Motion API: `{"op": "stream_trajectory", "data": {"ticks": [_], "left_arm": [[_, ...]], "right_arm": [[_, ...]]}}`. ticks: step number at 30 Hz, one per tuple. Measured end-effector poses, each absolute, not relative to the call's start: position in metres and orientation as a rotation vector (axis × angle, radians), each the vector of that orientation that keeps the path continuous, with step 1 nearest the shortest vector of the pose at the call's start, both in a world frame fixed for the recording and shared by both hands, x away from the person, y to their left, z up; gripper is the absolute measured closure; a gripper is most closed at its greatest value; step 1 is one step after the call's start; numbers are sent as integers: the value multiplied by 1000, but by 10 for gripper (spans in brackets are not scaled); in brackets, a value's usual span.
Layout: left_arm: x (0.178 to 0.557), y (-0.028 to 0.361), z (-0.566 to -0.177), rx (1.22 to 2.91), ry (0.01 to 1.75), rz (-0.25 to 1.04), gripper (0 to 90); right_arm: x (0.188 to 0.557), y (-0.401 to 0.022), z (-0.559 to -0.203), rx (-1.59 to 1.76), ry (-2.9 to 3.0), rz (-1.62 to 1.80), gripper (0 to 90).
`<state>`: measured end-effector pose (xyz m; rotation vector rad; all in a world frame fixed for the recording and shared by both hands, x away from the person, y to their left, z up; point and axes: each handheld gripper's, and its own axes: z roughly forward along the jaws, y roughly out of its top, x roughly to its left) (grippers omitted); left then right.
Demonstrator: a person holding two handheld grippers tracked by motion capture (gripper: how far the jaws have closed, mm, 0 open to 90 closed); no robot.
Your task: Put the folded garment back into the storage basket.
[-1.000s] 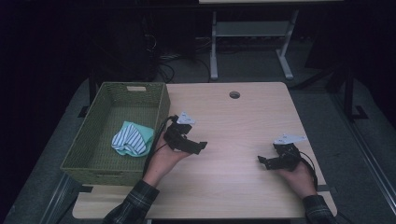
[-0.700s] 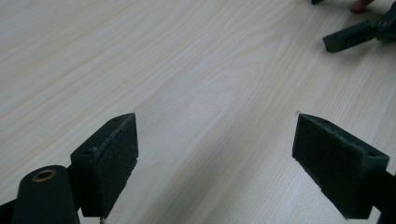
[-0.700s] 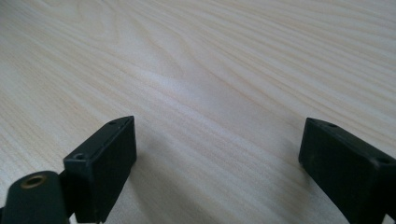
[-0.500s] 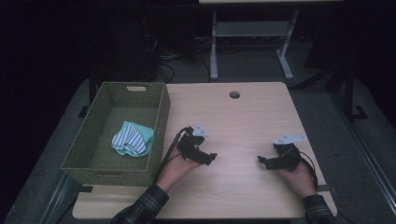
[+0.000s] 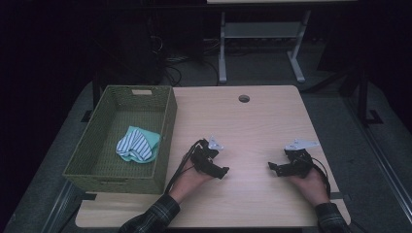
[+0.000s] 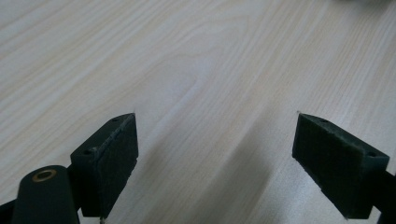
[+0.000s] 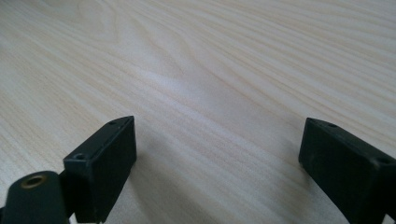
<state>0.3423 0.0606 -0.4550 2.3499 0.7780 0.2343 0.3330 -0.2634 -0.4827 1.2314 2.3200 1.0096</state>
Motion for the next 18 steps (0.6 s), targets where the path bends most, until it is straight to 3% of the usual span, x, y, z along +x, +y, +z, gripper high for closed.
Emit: {"op": "stream_trajectory", "data": {"ticks": [11,18], "left_arm": [[338,57,-469,2364,717,263,137],[333,62,-479,2265,658,286,136]], "right_arm": [[333,-263,-483,1232,2320,1010,107],[333,-263,-483,1232,2320,1010,107]]}}
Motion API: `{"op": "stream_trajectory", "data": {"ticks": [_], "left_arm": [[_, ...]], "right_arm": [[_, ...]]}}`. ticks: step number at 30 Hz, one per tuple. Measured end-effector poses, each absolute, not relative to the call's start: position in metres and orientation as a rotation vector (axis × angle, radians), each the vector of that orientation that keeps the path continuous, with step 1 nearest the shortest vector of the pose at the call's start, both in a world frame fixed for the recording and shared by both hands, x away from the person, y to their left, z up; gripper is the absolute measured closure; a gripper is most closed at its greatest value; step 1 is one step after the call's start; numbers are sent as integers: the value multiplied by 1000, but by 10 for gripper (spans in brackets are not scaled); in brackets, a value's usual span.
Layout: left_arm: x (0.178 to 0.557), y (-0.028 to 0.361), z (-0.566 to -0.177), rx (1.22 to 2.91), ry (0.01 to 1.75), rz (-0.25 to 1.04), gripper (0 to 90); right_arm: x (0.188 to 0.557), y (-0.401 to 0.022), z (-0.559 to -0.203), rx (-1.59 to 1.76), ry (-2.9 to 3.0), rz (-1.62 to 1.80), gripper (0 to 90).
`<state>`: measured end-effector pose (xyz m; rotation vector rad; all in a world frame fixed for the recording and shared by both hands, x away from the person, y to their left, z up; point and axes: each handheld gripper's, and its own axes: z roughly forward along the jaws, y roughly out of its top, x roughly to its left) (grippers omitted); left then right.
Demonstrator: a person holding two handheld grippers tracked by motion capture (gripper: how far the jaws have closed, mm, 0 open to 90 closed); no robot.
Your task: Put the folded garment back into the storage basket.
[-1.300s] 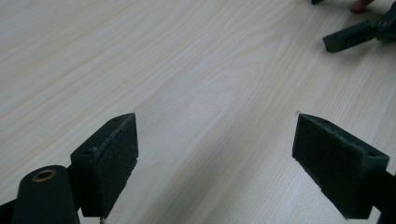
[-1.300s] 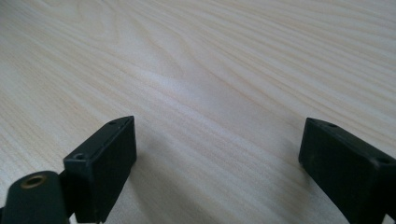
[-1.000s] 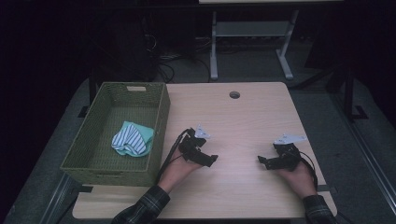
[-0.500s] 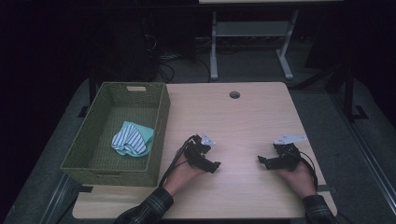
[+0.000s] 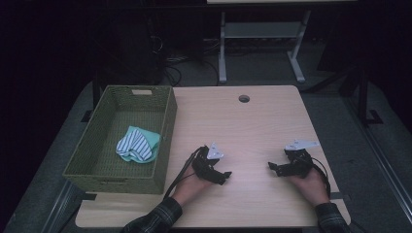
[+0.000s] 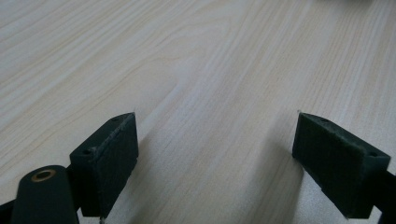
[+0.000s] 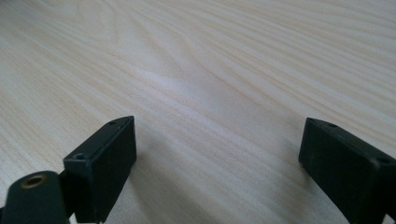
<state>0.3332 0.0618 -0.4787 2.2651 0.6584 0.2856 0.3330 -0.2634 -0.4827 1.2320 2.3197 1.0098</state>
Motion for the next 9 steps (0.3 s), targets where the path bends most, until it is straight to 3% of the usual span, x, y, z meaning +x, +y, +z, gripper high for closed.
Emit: {"op": "stream_trajectory", "data": {"ticks": [9], "left_arm": [[333,62,-479,2265,659,284,136]], "right_arm": [[333,-263,-483,1232,2320,1010,107]]}}
